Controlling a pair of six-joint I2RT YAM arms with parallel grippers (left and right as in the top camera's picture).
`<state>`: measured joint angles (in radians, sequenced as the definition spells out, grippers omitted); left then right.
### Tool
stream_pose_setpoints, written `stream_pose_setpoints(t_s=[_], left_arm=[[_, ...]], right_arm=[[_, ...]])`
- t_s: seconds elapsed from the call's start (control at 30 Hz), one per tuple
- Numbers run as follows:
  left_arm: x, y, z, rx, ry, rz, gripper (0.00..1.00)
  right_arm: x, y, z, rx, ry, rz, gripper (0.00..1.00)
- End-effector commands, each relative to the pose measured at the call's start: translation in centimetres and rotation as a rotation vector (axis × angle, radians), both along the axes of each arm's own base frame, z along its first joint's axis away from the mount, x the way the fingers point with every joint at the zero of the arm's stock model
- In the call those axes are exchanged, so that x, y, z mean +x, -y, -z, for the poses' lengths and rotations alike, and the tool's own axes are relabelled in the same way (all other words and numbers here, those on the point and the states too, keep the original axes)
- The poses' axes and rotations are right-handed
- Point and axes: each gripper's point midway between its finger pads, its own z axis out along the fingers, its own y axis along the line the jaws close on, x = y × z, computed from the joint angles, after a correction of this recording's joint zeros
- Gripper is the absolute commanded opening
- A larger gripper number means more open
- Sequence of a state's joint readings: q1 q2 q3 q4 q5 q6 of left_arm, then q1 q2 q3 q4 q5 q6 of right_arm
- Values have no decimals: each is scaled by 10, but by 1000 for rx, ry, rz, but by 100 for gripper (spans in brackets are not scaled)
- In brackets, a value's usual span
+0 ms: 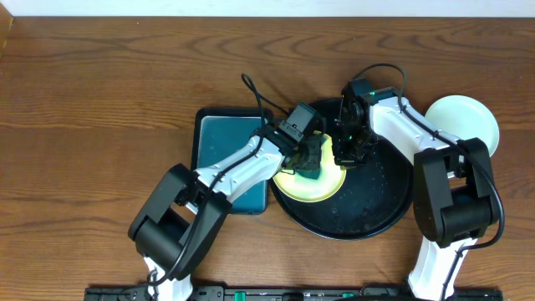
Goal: Clean dirty plates on tray and stack at the side
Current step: 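Scrub the blue scribbles on the yellow plate with the left sponge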
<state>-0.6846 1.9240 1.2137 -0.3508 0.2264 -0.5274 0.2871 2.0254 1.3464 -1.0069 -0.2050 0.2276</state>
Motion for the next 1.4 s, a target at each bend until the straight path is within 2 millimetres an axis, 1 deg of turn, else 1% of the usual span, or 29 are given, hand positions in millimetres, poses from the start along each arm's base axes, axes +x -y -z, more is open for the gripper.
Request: stream_pose_setpoints(t_s=[0.0,0.07,0.17,0.23,0.27,0.33,0.4,0.53,0.6,0.67,0.73,0.87,0.97,1.03,1.13,1.23,1.37], left_arm=[[-4,-14,10,81,-33,-26,8],[-12,-31,17,156,-68,-36,8],[-18,-44,20,191,-111,-48,7],[-20,-50,16,194,-128,-47,8],[-22,-49,13,182,-130,-25,7],[-23,-40,0,121,-124,45,8],[-23,-30,-18,53,-100,102,7],[-10,-23,-54,-18,1,107,7],[-2,-17,-67,-50,56,106,8],[6,-12,-73,-77,92,99,8],[13,-6,-72,-101,105,73,8],[26,4,-64,-127,135,65,8],[33,9,-49,-130,127,47,8],[34,9,-36,-119,108,42,8],[30,6,-15,-93,57,27,8],[20,-1,1,-51,-2,25,8],[2,-14,9,3,-80,24,8]], right_arm=[[-16,-7,10,-9,-53,-22,1],[-16,-7,11,-9,-52,-23,1],[-16,-7,10,-9,-53,-23,1],[-16,-7,11,-9,-52,-27,1],[-16,-7,11,-8,-52,-27,1],[-16,-7,11,-8,-52,-28,1],[-16,-7,11,-8,-51,-28,1],[-16,-7,11,-8,-51,-26,1],[-16,-7,11,-8,-51,-26,1],[-16,-7,11,-8,-51,-26,1],[-16,-7,11,-8,-51,-26,1],[-16,-7,11,-8,-52,-26,1],[-16,-7,11,-8,-52,-26,1],[-16,-7,11,-8,-52,-26,1],[-16,-7,11,-8,-51,-26,1],[-16,-7,11,-8,-51,-26,1],[-16,-7,11,-8,-51,-26,1]])
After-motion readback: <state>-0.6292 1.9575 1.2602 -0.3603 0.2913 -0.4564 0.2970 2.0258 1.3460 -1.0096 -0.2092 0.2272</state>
